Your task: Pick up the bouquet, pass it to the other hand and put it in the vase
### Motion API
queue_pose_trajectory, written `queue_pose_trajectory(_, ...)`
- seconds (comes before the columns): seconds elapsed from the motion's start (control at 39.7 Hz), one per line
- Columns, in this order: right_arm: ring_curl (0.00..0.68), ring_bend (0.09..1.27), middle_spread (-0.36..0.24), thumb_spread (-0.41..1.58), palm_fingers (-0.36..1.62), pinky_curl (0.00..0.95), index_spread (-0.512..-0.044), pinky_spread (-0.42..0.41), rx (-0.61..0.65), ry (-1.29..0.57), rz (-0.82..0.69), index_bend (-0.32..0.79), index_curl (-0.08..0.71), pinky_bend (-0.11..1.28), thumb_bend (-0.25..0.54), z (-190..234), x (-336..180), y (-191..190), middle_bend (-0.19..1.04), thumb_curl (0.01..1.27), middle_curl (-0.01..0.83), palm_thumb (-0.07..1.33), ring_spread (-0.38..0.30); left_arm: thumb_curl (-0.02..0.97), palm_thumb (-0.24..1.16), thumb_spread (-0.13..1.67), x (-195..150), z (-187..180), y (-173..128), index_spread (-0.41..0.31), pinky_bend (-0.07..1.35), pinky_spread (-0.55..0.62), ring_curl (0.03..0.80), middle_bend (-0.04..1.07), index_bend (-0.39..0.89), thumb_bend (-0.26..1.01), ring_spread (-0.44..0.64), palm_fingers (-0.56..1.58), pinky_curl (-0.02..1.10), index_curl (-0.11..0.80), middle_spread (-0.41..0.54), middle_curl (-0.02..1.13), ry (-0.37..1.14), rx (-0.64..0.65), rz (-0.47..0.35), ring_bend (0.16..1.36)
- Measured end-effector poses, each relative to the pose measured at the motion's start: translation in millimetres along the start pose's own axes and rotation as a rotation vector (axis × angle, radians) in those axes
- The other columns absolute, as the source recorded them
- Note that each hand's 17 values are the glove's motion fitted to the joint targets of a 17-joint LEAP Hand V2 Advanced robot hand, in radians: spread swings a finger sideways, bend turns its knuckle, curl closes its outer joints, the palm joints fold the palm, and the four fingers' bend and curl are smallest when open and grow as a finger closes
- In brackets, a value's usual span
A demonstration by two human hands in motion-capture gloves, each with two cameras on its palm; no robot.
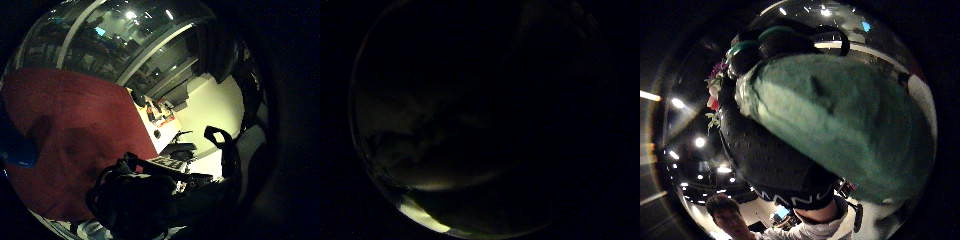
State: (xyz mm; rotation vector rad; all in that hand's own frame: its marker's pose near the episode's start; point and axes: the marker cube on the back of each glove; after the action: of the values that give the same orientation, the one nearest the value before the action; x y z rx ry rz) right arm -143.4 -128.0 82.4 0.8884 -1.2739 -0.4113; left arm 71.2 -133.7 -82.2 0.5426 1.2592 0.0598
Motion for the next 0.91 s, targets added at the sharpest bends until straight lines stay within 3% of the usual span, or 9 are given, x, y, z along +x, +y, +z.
queue_pose_trajectory(0.1, 0.529, 0.96, -0.164, 0.74, 1.27, 0.482, -0.211, -0.269, -0.105, 0.007, -0.093, 0.38, 0.552, 0.71, -0.06, -5, -3, -4, 0.81, 0.59, 0.594, 0.95, -0.184, 0.57, 0.81, 0.51, 19, -10, -10, -0.274, 0.57, -0.35, 0.422, 0.64, 0.45, 0.07, -0.32, 1.46, 0.44, 0.395, -0.283, 0.54, 0.055, -0.009, 0.106, 0.73)
queue_pose_trajectory(0.2, 0.495, 0.89, -0.154, 0.82, 1.17, 0.455, -0.227, -0.281, -0.198, 0.068, -0.058, 0.23, 0.516, 0.67, -0.076, -22, -1, -10, 0.73, 0.56, 0.554, 0.83, -0.179, 0.604, 0.83, 0.45, 43, -35, -24, -0.306, 0.59, -0.38, 0.441, 0.66, 0.48, 0.04, -0.35, 1.43, 0.45, 0.429, -0.311, 0.55, 0.021, 0.025, 0.089, 0.75)
queue_pose_trajectory(0.28, 0.454, 0.77, -0.137, 0.9, 0.94, 0.438, -0.251, -0.21, -0.248, 0.032, -0.021, 0.12, 0.473, 0.65, -0.085, -31, -3, -16, 0.6, 0.52, 0.508, 0.72, -0.176, 0.626, 0.84, 0.41, 59, -54, -39, -0.321, 0.6, -0.39, 0.451, 0.67, 0.5, 0.03, -0.36, 1.42, 0.45, 0.449, -0.325, 0.56, -0.001, 0.064, 0.152, 0.76)
queue_pose_trajectory(0.38, 0.444, 0.71, -0.123, 0.96, 0.75, 0.431, -0.278, -0.133, -0.311, -0.05, 0.151, 0.1, 0.446, 0.57, -0.057, -42, -13, -20, 0.51, 0.49, 0.476, 0.66, -0.172, 0.653, 0.85, 0.38, 84, -80, -50, -0.336, 0.61, -0.4, 0.46, 0.69, 0.5, 0.01, -0.37, 1.4, 0.46, 0.471, -0.338, 0.56, -0.034, 0.115, 0.078, 0.77)
queue_pose_trajectory(0.4, 0.434, 0.68, -0.117, 0.97, 0.62, 0.428, -0.291, -0.098, -0.327, -0.063, 0.188, 0.09, 0.435, 0.56, -0.057, -44, -15, -21, 0.47, 0.48, 0.462, 0.64, -0.166, 0.659, 0.86, 0.37, 93, -86, -52, -0.339, 0.61, -0.4, 0.462, 0.69, 0.5, 0.0, -0.37, 1.4, 0.46, 0.475, -0.34, 0.56, -0.033, 0.127, 0.075, 0.77)
queue_pose_trajectory(0.53, 0.406, 0.58, -0.117, 1.01, 0.27, 0.434, -0.339, 0.062, -0.39, 0.005, 0.16, 0.08, 0.39, 0.59, -0.049, -61, -11, -34, 0.31, 0.45, 0.413, 0.58, -0.112, 0.687, 0.87, 0.34, 118, -119, -69, -0.349, 0.62, -0.4, 0.469, 0.7, 0.51, -0.02, -0.38, 1.39, 0.46, 0.497, -0.345, 0.56, -0.053, 0.202, 0.14, 0.78)
queue_pose_trajectory(0.7, 0.336, 0.5, -0.116, 1.04, 0.12, 0.39, -0.375, 0.175, -0.379, 0.038, 0.315, 0.08, 0.303, 0.62, -0.051, -78, -10, -41, 0.24, 0.41, 0.37, 0.48, -0.04, 0.719, 0.87, 0.32, 122, -156, -90, -0.354, 0.63, -0.41, 0.476, 0.71, 0.5, -0.02, -0.38, 1.38, 0.46, 0.521, -0.349, 0.56, -0.096, 0.289, 0.251, 0.79)
queue_pose_trajectory(0.81, 0.32, 0.49, -0.112, 1.05, 0.07, 0.375, -0.386, 0.201, -0.366, 0.03, 0.321, 0.08, 0.27, 0.61, -0.045, -85, -10, -45, 0.23, 0.39, 0.364, 0.44, -0.013, 0.734, 0.86, 0.31, 107, -173, -96, -0.356, 0.64, -0.41, 0.478, 0.72, 0.49, -0.03, -0.38, 1.38, 0.46, 0.533, -0.35, 0.56, -0.146, 0.328, 0.142, 0.78)
queue_pose_trajectory(0.91, 0.314, 0.49, -0.102, 1.05, 0.06, 0.367, -0.394, 0.217, -0.35, 0.038, 0.309, 0.09, 0.249, 0.61, -0.034, -89, -3, -49, 0.23, 0.38, 0.359, 0.43, 0.003, 0.749, 0.86, 0.31, 91, -184, -104, -0.357, 0.64, -0.41, 0.478, 0.72, 0.48, -0.03, -0.38, 1.37, 0.46, 0.545, -0.35, 0.56, -0.157, 0.352, 0.11, 0.78)
